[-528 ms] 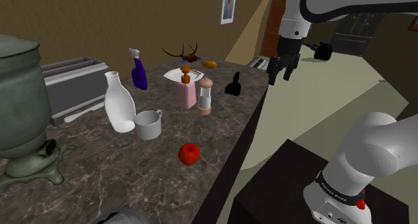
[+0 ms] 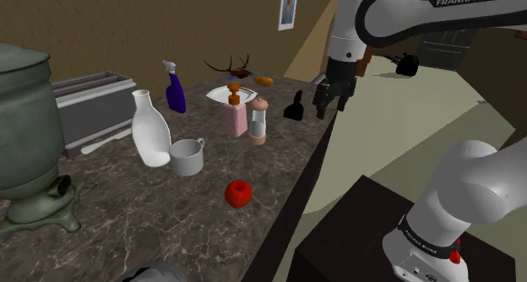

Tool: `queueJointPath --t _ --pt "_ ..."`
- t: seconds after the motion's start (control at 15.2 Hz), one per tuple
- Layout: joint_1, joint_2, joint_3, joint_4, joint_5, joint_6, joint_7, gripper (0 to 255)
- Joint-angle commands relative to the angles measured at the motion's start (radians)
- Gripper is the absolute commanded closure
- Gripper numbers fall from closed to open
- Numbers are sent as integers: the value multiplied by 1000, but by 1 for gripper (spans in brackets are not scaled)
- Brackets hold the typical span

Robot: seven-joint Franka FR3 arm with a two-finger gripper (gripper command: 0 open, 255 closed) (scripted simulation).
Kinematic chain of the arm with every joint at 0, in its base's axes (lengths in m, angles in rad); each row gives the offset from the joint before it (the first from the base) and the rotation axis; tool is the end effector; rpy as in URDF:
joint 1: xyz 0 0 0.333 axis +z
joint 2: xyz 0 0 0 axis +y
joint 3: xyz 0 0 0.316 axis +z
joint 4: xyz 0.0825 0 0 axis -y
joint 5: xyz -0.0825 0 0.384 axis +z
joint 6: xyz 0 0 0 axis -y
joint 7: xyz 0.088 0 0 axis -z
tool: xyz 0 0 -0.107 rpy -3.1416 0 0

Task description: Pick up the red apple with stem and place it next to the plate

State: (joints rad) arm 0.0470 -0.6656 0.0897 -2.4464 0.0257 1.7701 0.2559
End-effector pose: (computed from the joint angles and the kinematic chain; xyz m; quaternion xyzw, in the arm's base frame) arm 0.3458 0.0538 0.5241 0.9973 -0.0719 -0.0033 0.0160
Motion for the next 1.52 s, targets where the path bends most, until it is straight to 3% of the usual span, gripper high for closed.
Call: queueJointPath --t 0.0,0.4,0.79,1.12,1.45 --pt "19 35 42 -4 15 46 39 0" --pt "59 170 166 27 32 165 154 0" --pt "81 342 287 101 -2 269 285 0" --pt "93 511 380 195 -86 332 417 0" --pt "124 703 448 320 -222 359 567 0"
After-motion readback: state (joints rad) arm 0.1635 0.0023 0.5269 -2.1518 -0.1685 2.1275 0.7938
